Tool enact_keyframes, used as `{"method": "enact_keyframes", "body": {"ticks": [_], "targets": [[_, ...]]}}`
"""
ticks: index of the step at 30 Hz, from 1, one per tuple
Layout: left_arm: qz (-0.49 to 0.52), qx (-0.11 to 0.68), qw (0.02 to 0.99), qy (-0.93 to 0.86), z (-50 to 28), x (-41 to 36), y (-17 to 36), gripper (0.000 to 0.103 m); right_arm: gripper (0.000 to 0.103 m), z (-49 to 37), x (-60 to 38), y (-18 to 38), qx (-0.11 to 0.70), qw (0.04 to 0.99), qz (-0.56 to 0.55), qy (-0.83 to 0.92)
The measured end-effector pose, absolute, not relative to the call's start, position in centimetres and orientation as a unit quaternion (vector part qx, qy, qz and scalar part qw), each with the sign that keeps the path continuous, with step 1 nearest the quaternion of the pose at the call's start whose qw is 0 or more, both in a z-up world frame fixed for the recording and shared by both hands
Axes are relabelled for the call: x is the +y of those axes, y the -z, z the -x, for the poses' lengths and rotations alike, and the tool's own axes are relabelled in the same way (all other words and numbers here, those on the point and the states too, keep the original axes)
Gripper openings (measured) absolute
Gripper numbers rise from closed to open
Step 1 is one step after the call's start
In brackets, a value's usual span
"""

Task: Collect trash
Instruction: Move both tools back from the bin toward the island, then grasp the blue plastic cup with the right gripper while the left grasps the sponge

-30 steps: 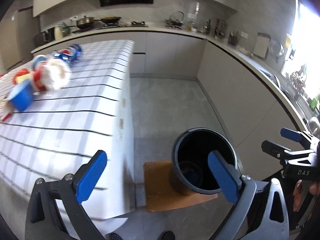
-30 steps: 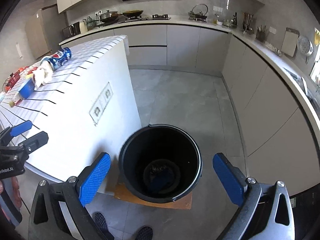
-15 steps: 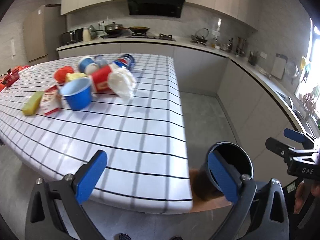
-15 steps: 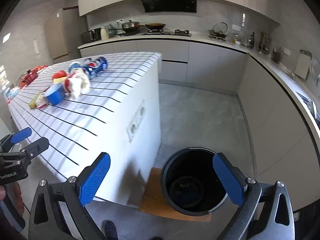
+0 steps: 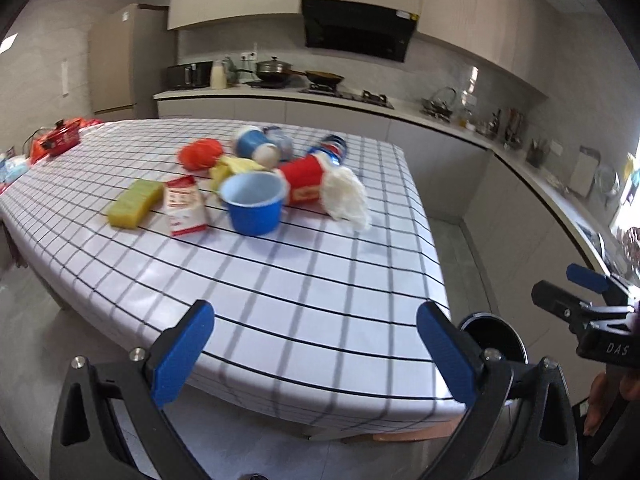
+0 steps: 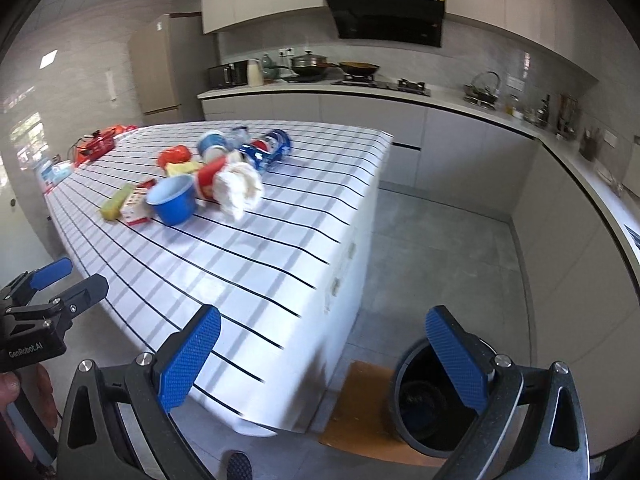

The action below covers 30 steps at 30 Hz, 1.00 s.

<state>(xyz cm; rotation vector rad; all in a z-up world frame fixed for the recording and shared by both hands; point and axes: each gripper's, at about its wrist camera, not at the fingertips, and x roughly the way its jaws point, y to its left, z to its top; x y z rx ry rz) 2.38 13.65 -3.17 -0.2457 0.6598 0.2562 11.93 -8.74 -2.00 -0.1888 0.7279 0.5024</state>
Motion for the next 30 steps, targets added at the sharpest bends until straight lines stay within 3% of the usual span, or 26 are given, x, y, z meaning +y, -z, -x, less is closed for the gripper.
{"method": "enact_keyframes", "body": {"ticks": [14, 30], "targets": [[0.123, 0.302, 0.923, -0.203, 0.3, 22.9, 2.7, 0.102, 0.103, -10.9, 1.5, 0.9, 0.323, 0.89, 0.113, -0.3], [0.114, 0.317, 0.914, -0.226, -1.3, 32.0, 5.4, 0.098, 0.089, -12.7, 13.4, 4.0, 0.335, 0.872, 0.124, -0.334]]}}
